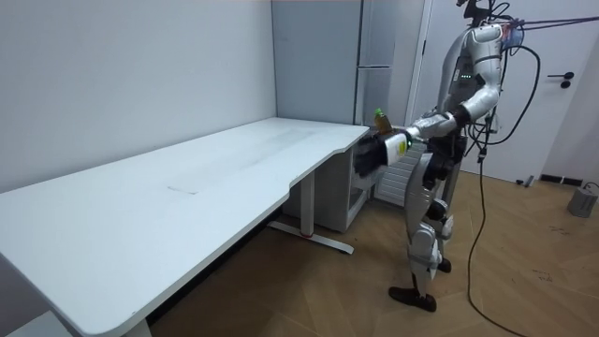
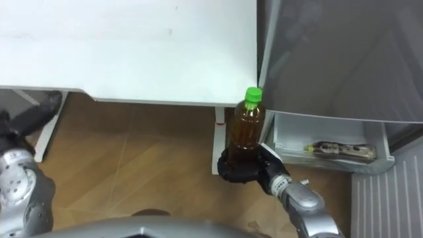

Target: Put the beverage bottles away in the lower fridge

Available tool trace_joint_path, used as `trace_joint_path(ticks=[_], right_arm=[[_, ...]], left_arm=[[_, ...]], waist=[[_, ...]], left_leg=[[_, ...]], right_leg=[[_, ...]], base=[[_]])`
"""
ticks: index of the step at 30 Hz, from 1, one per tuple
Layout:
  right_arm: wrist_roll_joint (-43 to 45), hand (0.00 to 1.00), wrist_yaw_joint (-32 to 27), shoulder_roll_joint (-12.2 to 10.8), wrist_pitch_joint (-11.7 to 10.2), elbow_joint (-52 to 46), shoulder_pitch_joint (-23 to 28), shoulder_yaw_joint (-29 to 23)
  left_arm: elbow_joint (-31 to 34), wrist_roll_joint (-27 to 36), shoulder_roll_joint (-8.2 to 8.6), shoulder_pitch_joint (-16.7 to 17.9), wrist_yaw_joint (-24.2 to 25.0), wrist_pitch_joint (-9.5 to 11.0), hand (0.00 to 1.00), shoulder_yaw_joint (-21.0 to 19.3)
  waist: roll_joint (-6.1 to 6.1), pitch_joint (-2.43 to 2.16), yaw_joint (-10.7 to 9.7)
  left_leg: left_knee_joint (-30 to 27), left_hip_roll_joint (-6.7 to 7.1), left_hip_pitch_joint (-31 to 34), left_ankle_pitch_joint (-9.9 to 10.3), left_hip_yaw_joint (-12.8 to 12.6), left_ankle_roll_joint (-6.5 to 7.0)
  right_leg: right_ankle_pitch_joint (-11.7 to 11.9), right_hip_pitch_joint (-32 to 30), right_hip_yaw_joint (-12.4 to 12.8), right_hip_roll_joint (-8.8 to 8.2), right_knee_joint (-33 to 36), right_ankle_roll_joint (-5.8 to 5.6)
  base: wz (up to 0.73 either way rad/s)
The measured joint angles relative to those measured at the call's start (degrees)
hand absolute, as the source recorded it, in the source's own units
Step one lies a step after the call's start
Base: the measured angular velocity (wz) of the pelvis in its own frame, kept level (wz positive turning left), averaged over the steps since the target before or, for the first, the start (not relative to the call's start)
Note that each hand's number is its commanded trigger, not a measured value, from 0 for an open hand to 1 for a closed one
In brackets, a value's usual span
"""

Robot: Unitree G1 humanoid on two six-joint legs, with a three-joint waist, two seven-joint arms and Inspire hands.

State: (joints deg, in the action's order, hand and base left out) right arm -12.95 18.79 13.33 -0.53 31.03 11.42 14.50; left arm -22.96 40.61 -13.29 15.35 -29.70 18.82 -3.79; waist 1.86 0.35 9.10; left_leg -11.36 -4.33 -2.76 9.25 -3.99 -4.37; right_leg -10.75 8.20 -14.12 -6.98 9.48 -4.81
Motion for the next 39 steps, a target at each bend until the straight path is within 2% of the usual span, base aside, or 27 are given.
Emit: trace_joint_path(ticks=[2, 4, 7, 9, 11, 15, 16, 19, 20, 23, 29, 34, 39], right_arm=[[0.0, 1.00, -0.6, -0.2, 1.6, 0.0, 0.0, 0.2], [0.1, 1.00, -1.0, -0.5, 2.5, 0.0, -0.1, 0.2], [0.7, 1.00, -1.2, -1.0, 4.4, -1.1, -0.2, 0.1], [0.8, 1.00, -1.2, -1.5, 4.5, -1.2, -0.2, 0.1], [1.1, 1.00, -1.2, -2.0, 5.1, -1.8, -0.3, 0.1], [1.0, 1.00, -1.1, -2.0, 5.6, -2.4, -0.3, 0.2], [1.0, 1.00, -1.1, -1.9, 5.7, -2.4, -0.3, 0.4], [1.0, 1.00, -1.1, -1.9, 5.6, -2.5, -0.3, 0.4], [1.0, 1.00, -1.1, -2.1, 5.6, -2.5, -0.4, 0.5], [0.9, 1.00, -1.1, -2.1, 5.6, -2.4, -0.3, 0.6], [-2.1, 1.00, -2.5, -2.1, 5.6, -2.4, -1.0, 0.6], [-3.0, 1.00, -3.8, -2.2, 5.5, -0.8, -3.5, 0.4], [-3.0, 1.00, -6.4, -2.5, 5.5, -0.4, -3.6, -1.9]], left_arm=[[-3.7, 6.1, 0.76, 0.5, -0.1, -1.6, 0.00, 0.6], [-7.8, 8.9, 1.10, 0.3, 0.0, -2.7, 0.00, 0.8], [-12.7, 9.8, 1.74, 0.4, -0.1, -4.7, 0.00, 0.8], [-14.6, 9.7, 1.94, 0.4, -0.1, -5.6, 0.00, 1.1], [-18.7, 6.7, 1.97, 0.3, 0.3, -6.7, 0.00, 2.7], [-22.6, 0.3, 1.98, 0.5, 1.9, -9.3, 0.00, 4.9], [-24.1, -2.2, 1.97, 0.4, 3.1, -10.1, 0.00, 5.7], [-28.1, -9.5, 1.97, 0.4, 7.1, -11.5, 0.00, 8.0], [-29.4, -11.8, 2.00, 0.5, 8.6, -12.3, 0.00, 8.7], [-31.2, -16.2, 2.01, 0.4, 12.0, -13.8, 0.00, 9.7], [-32.5, -24.5, 2.02, -0.1, 15.9, -14.6, 0.00, 10.2], [-32.4, -27.0, 2.72, -0.6, 18.3, -14.7, 0.00, 11.8], [-32.3, -32.7, 3.07, -0.9, 19.5, -14.7, 0.00, 10.5]], waist=[[-0.46, 0.23, 0.2], [-0.70, 0.22, 0.7], [-1.08, 0.21, 0.8], [-1.18, 0.13, 0.8], [-1.11, 0.09, 0.6], [-1.07, 0.09, 0.2], [-0.72, 0.25, 0.1], [-0.77, 0.18, -0.3], [-1.05, 0.02, -0.8], [-1.10, 0.00, -1.5], [-1.33, 0.14, -2.5], [-1.85, 0.35, -4.3], [-2.15, 0.22, -5.5]], left_leg=[[0.0, 0.00, 0.1, 0.0, 0.0, 0.00], [0.0, -0.01, 0.2, 0.0, 0.0, 0.00], [0.1, -0.06, 0.2, 0.0, -0.4, -0.01], [0.0, -0.06, 0.2, 0.0, -0.4, -0.01], [0.0, -0.06, 0.2, 0.0, -0.4, -0.01], [0.0, -0.08, 0.1, 0.0, -0.5, 0.00], [0.0, -0.08, 0.1, 0.0, -0.5, -0.01], [0.0, -0.08, 0.6, 0.0, -0.7, 0.00], [-0.1, -0.08, 1.1, 0.0, -0.6, 0.00], [-0.1, -0.08, 1.4, 0.0, -0.6, -0.01], [0.1, -0.05, 1.5, 0.0, -0.7, -0.01], [-0.1, -0.06, 1.6, 0.0, -0.7, 0.00], [0.0, -0.04, 2.2, 0.0, -0.8, 0.00]], right_leg=[[0.0, 0.0, 0.0, 0.00, -0.1, 0.00], [0.0, -0.1, 0.0, 0.00, -0.1, -0.01], [0.0, -0.5, 0.4, 0.00, 0.1, 0.02], [0.0, -0.5, 0.4, 0.00, 0.1, 0.02], [0.0, -0.5, 0.5, 0.00, 0.1, 0.03], [0.0, -0.3, 0.4, -0.01, 0.2, 0.07], [0.0, -0.3, 0.4, -0.01, 0.2, 0.07], [0.0, -1.0, 0.6, 0.00, 0.3, 0.07], [0.0, -1.4, 0.6, 0.00, 0.2, 0.07], [0.0, -1.7, 0.5, 0.00, 0.2, 0.09], [0.0, -1.5, 0.5, 0.03, 0.2, 0.08], [0.1, -1.6, 0.4, 0.03, 0.2, 0.08], [0.1, -2.2, 0.6, 0.03, 0.3, 0.07]], base=[[0.00], [0.00], [-0.05], [0.00], [0.00], [0.00], [0.00], [-0.02], [0.00], [0.00], [0.00], [0.00], [-0.01]])
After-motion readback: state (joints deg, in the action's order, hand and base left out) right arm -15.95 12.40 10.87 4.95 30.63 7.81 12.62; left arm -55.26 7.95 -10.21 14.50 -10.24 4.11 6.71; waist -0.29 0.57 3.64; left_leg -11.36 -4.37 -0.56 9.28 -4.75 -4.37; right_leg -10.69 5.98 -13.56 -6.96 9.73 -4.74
